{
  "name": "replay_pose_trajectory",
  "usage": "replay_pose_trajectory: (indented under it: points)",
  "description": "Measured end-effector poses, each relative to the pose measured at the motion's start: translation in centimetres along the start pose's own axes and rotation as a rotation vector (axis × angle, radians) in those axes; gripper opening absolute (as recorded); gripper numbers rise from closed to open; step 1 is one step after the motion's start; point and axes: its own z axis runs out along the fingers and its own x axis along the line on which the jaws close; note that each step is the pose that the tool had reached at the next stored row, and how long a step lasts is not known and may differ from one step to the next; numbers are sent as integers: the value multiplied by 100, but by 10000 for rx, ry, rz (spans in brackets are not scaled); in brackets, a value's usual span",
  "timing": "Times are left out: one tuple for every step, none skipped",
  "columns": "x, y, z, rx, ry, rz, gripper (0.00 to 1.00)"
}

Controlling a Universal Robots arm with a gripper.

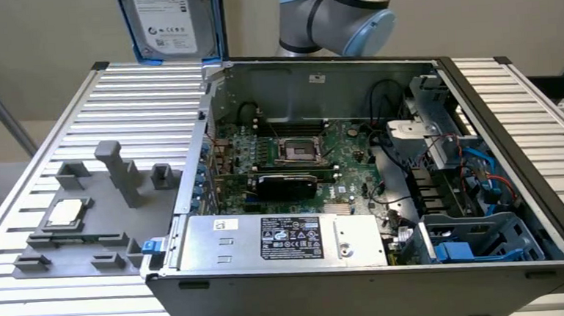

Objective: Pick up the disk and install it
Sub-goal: 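Pick up the disk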

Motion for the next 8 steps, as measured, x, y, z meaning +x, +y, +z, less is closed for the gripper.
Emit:
replay_pose_trajectory:
  points:
    - [7, -45, 0, 1, -4, 0, 33]
    - [16, -93, 0, 1, -8, -2, 33]
    - [24, -139, -1, 1, -12, -1, 33]
    - [32, -185, -1, 1, -15, 0, 33]
    - [41, -230, -2, 1, -18, -1, 33]
    - [52, -275, -2, 0, -19, -2, 33]
    - [65, -320, -3, 0, -19, 0, 33]
    - [79, -365, -4, 0, -19, 0, 33]
